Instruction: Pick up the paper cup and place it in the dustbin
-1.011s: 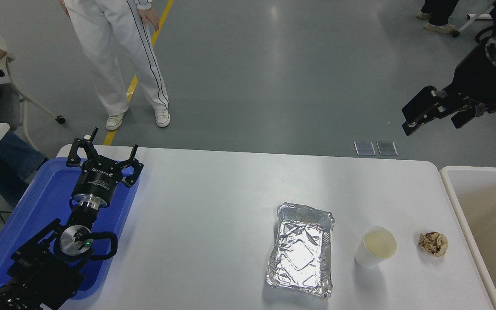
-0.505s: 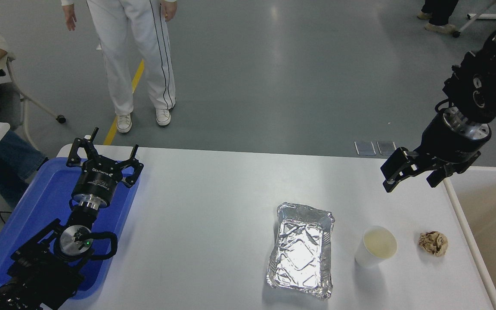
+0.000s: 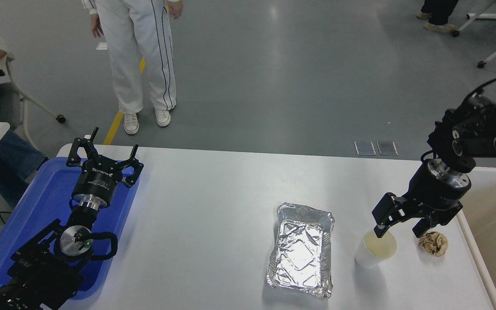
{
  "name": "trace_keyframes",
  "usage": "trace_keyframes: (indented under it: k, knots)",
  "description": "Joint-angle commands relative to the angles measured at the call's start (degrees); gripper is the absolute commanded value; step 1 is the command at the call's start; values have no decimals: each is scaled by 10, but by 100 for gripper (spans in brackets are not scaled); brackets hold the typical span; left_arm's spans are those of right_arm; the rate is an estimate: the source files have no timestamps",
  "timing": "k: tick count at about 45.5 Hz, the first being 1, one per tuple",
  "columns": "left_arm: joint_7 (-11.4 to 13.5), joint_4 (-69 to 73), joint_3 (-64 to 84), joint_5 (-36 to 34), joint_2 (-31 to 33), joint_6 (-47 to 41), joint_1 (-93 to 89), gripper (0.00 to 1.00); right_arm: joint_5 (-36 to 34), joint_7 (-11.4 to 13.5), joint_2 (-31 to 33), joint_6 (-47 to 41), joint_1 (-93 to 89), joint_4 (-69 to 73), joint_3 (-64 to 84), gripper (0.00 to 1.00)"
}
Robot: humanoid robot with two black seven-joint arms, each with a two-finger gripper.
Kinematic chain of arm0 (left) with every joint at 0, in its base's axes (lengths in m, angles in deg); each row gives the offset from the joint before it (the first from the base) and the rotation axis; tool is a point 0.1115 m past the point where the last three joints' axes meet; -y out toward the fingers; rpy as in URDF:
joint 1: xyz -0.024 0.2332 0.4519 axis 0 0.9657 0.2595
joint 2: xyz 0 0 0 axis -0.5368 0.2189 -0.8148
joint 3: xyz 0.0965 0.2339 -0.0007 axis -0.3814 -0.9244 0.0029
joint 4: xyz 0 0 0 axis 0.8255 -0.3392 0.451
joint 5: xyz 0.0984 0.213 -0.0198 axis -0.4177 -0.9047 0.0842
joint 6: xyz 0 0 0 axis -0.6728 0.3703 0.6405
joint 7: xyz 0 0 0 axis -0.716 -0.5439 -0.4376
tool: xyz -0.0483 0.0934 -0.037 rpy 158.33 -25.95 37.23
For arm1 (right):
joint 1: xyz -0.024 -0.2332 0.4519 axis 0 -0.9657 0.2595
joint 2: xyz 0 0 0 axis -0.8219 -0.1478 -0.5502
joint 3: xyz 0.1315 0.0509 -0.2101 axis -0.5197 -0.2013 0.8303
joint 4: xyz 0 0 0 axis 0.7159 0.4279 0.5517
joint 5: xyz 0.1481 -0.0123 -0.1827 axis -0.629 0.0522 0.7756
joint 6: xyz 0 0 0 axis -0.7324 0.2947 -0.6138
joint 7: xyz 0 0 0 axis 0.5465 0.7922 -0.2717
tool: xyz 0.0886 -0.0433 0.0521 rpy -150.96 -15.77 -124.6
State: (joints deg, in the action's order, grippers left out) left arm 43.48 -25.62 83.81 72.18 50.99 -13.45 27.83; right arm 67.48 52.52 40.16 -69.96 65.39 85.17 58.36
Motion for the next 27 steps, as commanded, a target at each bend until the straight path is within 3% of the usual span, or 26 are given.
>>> trace_keyframes:
  k: [1,16,27]
  knots:
    - [0,0,0,0,0,0,0,100,-14,1,1,105,-51,-1,-10,83]
    - [0,0,0,0,0,0,0,100,-13,3,5,190,-87,-4,-7,83]
    - [0,0,-1,0,0,0,0,100,-12,32,17,198,-103,-27,-1,83]
